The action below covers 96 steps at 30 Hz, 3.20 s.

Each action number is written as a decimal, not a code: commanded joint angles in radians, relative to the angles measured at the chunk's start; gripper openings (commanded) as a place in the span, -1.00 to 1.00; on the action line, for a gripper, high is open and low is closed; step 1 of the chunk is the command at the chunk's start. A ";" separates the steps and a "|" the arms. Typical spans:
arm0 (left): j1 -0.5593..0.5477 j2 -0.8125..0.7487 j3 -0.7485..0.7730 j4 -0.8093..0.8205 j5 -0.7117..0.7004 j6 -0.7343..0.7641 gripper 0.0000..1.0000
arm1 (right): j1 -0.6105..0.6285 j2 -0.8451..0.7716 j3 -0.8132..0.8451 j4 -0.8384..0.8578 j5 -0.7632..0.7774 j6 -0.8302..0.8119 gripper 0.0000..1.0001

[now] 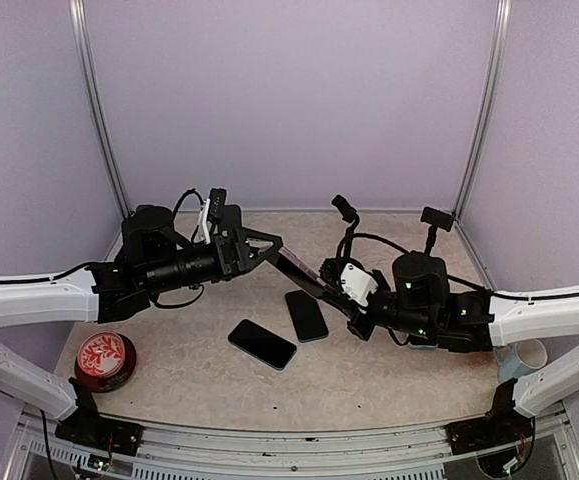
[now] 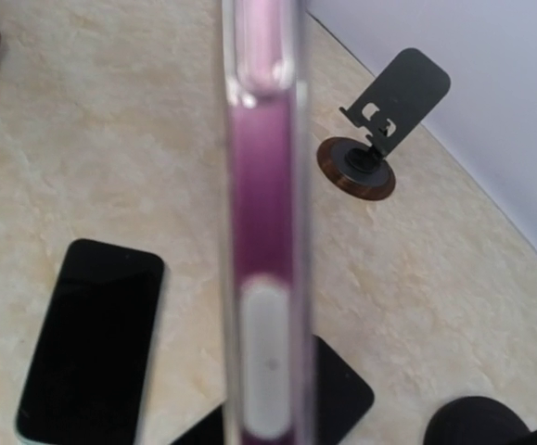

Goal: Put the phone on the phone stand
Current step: Pass from the right arm to the left

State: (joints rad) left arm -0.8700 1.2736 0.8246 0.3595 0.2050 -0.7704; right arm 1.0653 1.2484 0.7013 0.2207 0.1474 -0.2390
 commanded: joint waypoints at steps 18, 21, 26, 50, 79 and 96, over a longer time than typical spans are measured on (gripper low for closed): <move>-0.015 0.048 0.055 -0.002 0.016 0.031 0.85 | 0.055 0.040 0.070 0.103 0.122 -0.070 -1.00; -0.020 0.049 0.056 -0.010 0.008 0.041 0.83 | 0.055 0.037 0.069 0.105 0.123 -0.065 -1.00; -0.026 0.051 0.059 -0.022 0.002 0.050 0.85 | 0.055 0.033 0.070 0.112 0.122 -0.060 -1.00; -0.030 0.051 0.061 -0.041 -0.021 0.064 0.72 | 0.055 0.031 0.076 0.114 0.143 -0.049 -1.00; 0.038 -0.085 0.130 -0.336 -0.253 0.238 0.17 | 0.053 -0.017 0.017 0.096 0.166 0.011 0.99; 0.269 -0.106 0.235 -0.619 -0.354 0.437 0.18 | 0.053 -0.018 -0.011 0.071 0.215 0.028 1.00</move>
State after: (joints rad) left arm -0.6537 1.1923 0.9928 -0.2447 -0.1169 -0.4099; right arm 1.1118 1.2453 0.7044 0.2951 0.3397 -0.2268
